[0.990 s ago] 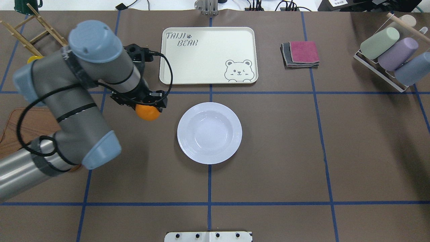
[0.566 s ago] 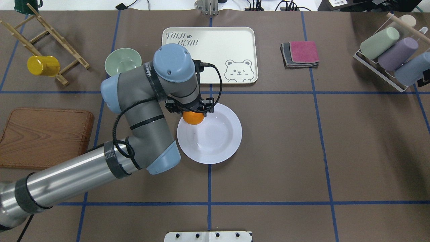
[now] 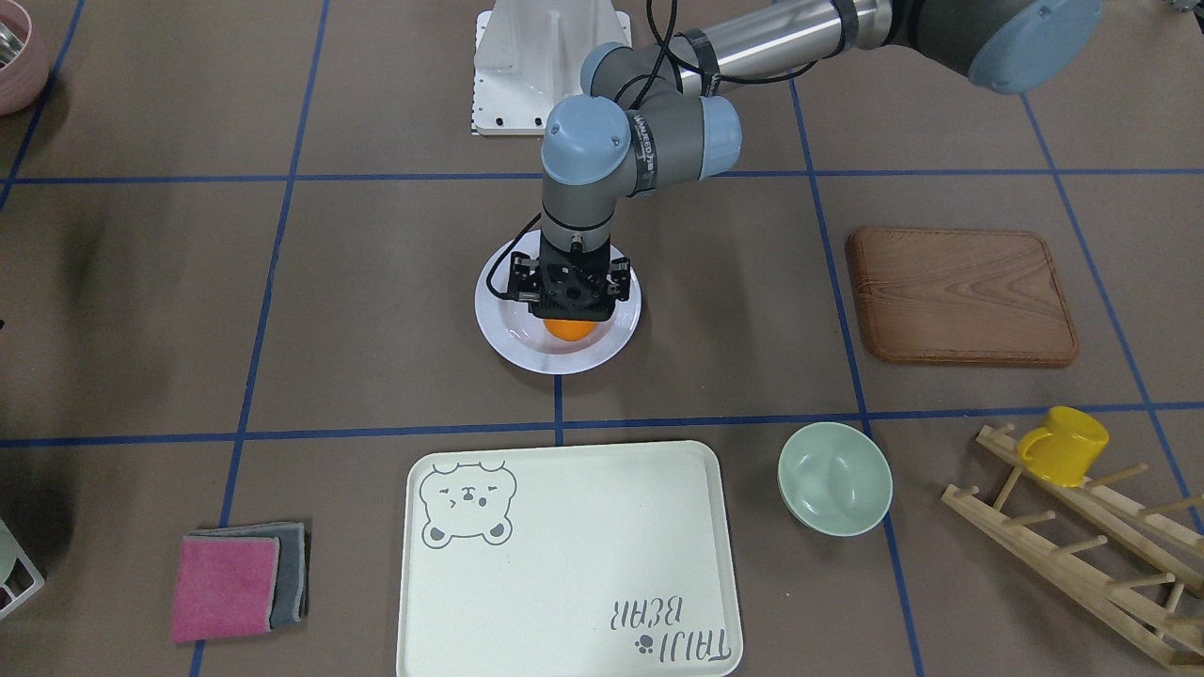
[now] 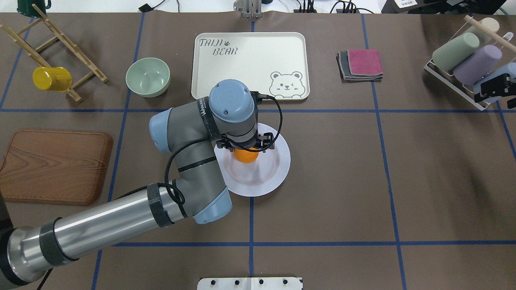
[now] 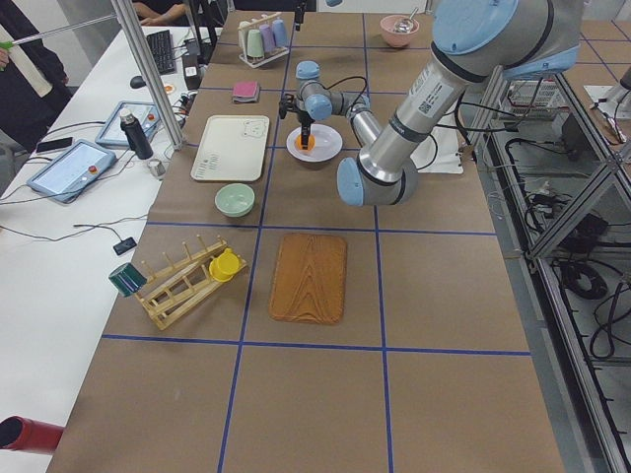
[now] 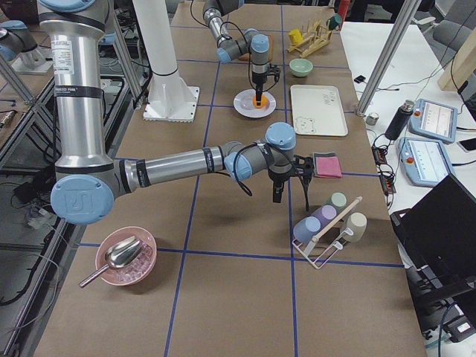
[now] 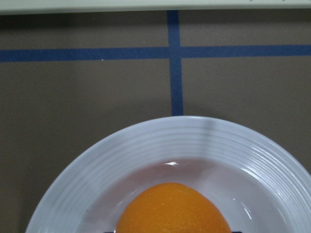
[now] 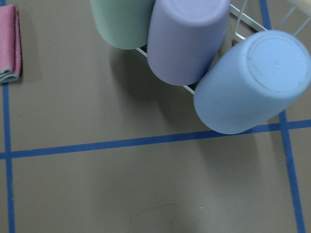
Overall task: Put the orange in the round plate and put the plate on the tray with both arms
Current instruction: 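Carry the orange with the left gripper and lower it onto the white plate, then open the left gripper and withdraw it while the right arm reaches in, then move the right gripper to the plate rim nearest the robot, then grip the white plate rim with the right gripper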
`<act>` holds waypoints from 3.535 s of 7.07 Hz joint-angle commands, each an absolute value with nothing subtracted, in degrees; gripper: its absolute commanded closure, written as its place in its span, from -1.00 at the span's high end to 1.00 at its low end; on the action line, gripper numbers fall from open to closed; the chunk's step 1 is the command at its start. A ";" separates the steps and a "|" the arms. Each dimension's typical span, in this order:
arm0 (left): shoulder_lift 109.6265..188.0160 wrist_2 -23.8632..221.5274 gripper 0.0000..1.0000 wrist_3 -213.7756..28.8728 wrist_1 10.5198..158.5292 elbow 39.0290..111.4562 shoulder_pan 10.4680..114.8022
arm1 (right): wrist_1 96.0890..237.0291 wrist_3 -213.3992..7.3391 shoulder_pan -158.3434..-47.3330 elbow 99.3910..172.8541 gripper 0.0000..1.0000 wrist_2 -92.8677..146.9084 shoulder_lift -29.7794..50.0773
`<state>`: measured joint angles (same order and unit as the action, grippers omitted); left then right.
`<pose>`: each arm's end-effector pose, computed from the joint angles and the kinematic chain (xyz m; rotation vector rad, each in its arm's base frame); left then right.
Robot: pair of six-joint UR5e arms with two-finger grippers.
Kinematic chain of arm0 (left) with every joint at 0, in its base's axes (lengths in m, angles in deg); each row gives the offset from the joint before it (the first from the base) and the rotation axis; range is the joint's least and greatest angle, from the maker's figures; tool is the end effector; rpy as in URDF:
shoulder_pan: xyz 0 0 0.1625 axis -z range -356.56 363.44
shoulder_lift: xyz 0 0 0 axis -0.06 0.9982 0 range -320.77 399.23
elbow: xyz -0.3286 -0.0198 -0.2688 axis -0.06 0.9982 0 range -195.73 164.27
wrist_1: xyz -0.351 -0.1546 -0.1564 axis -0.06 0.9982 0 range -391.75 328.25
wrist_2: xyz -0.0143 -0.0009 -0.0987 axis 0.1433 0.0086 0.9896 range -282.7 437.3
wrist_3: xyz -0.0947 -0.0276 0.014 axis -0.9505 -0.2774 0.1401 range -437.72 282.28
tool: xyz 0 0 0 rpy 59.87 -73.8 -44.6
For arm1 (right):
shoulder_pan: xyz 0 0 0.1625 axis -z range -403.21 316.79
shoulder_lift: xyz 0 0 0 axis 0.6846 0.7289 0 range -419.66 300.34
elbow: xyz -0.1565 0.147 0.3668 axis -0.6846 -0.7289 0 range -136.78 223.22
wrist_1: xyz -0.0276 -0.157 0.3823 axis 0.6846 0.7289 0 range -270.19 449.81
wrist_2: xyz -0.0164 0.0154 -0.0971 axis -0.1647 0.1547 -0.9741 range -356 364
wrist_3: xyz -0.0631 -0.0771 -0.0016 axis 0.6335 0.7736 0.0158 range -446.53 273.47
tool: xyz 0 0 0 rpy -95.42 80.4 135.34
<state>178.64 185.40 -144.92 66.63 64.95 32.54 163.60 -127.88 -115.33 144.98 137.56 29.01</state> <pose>0.6140 -0.4590 0.1746 0.1001 0.8833 0.0311 -0.0962 -0.5092 0.5127 0.0557 -0.8866 0.1881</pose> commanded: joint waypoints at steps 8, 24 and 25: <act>140.85 205.71 0.98 -60.50 54.20 73.16 85.50 | 130.95 -196.08 -80.89 157.09 1.00 104.82 27.00; 134.76 215.64 0.98 -63.83 53.67 71.11 92.21 | 131.12 -218.28 -55.51 135.59 -1.00 65.79 7.31; 134.68 215.64 0.98 -63.83 53.67 71.46 92.30 | 130.69 -218.28 -56.12 136.11 -1.00 65.87 7.31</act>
